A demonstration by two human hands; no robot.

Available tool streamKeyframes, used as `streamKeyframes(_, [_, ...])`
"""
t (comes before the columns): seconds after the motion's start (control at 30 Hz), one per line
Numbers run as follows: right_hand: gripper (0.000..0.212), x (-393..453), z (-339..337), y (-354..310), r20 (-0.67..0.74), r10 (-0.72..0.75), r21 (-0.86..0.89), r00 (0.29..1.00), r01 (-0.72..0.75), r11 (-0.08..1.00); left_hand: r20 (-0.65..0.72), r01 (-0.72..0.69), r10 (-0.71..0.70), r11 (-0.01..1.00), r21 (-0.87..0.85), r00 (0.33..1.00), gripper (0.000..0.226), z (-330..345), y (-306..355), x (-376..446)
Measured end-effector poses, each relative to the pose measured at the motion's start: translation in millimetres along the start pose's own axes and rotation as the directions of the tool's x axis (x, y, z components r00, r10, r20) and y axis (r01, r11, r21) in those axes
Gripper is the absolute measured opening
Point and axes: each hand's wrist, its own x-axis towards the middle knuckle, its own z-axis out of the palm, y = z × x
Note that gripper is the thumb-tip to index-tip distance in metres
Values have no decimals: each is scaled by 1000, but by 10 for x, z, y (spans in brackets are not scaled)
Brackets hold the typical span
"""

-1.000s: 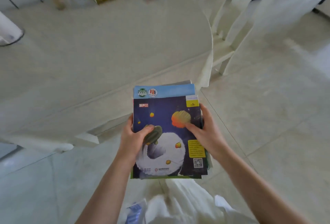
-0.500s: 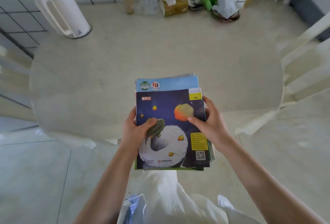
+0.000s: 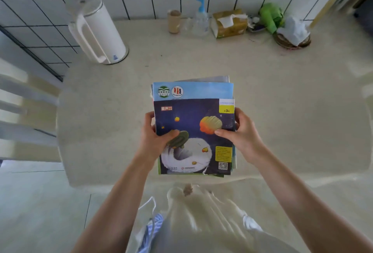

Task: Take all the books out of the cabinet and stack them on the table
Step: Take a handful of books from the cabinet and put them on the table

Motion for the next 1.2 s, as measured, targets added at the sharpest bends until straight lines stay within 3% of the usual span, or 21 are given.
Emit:
streamKeyframes(0.17, [56, 145, 170, -32, -7, -46, -62, 999, 45, 997, 9, -119, 119, 990, 76, 993, 60, -111, -42, 196])
streamKeyframes(0.3, [53, 125, 299, -23, 73, -52, 71, 996, 47, 996, -13, -161, 166, 973, 165, 986, 52, -202, -140, 266])
streamKeyframes(0.43, [50, 123, 376, 73, 20, -59, 51, 998, 58, 997, -58, -194, 211, 956, 219, 976, 59, -256, -174, 262])
streamKeyframes(0.53, [52, 200, 381, 249, 8, -73, -27, 997, 73, 997, -54, -171, 192, 947, 272, 980, 52, -290, -198, 272])
streamKeyframes(0.77, [66, 400, 273, 442, 129, -56, -197, 990, 81, 977, -13, -107, 117, 946, 304, 993, 60, -338, -298, 363])
streamKeyframes(0.93, [79, 454, 255, 518, 162, -21, -230, 987, 59, 971, -26, -51, 62, 954, 296, 998, 53, -290, -393, 388])
streamKeyframes(1.03, [70, 478, 282, 517, 157, -8, -235, 988, 46, 971, -39, -48, 62, 953, 299, 997, 54, -261, -405, 425])
streamKeyframes(1.13, [42, 525, 310, 500, 144, 63, -291, 987, -19, 956, -28, -36, 48, 942, 335, 998, 56, -286, -402, 454])
streamKeyframes(1.2, [39, 579, 310, 512, 104, 75, -327, 992, -37, 944, -78, 7, 21, 936, 351, 997, 58, -333, -438, 478])
